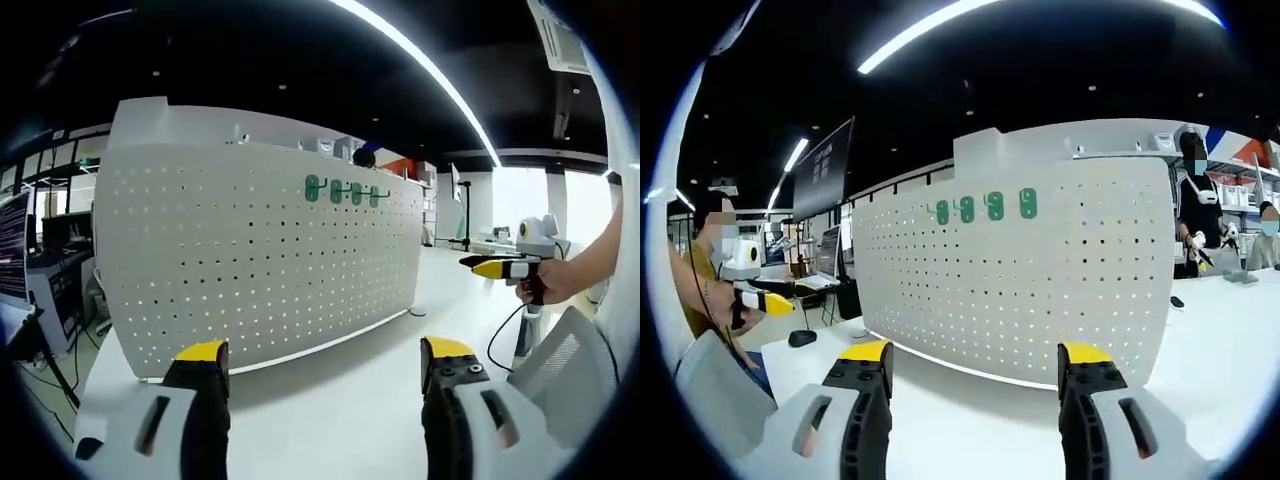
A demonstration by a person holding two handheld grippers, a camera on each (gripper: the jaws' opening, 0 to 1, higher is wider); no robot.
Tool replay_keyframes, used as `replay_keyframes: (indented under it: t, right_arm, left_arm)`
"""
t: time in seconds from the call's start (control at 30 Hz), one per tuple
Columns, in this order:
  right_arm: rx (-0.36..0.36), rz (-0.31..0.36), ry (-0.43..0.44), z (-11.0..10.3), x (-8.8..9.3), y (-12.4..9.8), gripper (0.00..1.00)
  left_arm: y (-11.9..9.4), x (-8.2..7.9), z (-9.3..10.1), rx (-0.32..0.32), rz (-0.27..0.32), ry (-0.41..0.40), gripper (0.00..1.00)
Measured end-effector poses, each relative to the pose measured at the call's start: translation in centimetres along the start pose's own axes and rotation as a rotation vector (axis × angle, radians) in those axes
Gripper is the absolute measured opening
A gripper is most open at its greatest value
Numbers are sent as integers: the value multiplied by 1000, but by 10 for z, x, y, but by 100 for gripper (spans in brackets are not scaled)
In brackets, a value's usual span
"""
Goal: Insert the hook assembly into the mounting plate slot until the hook locks in place.
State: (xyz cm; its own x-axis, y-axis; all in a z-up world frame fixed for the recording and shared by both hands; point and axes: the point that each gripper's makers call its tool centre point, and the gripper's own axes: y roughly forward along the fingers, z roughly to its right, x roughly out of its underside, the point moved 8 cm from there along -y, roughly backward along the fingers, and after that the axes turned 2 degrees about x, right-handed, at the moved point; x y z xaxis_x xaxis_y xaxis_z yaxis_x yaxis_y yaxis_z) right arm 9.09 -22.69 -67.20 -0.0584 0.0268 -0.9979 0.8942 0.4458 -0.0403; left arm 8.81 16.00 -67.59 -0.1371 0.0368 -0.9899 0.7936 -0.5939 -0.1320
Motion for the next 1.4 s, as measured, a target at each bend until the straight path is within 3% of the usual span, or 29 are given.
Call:
replay_keyframes:
  t: [0.8, 1.4]
  right_arm:
    - [33, -23, 27, 2, 14, -30, 66]
    - [48, -17, 48, 2, 17, -34, 68]
  left_arm:
    - [-20, 18, -7, -33, -14, -37, 85]
    - [-25, 24, -5, -58, -8, -52, 86]
